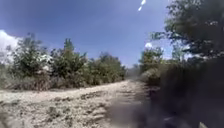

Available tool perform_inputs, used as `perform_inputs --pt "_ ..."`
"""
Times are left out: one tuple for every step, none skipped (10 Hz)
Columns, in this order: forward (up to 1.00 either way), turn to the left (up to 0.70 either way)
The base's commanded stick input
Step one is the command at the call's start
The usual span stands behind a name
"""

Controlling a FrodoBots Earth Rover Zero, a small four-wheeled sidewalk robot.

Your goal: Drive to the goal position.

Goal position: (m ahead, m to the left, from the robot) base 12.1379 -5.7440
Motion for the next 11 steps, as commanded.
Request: perform_inputs --pt "0.44 0.02" --pt "0.44 0.02" --pt "0.44 0.02" --pt "0.44 0.02" --pt "0.44 0.02" --pt "0.44 0.02" --pt "0.44 0.02" --pt "0.44 0.02" --pt "0.44 0.02" --pt "0.44 0.02" --pt "0.44 0.02"
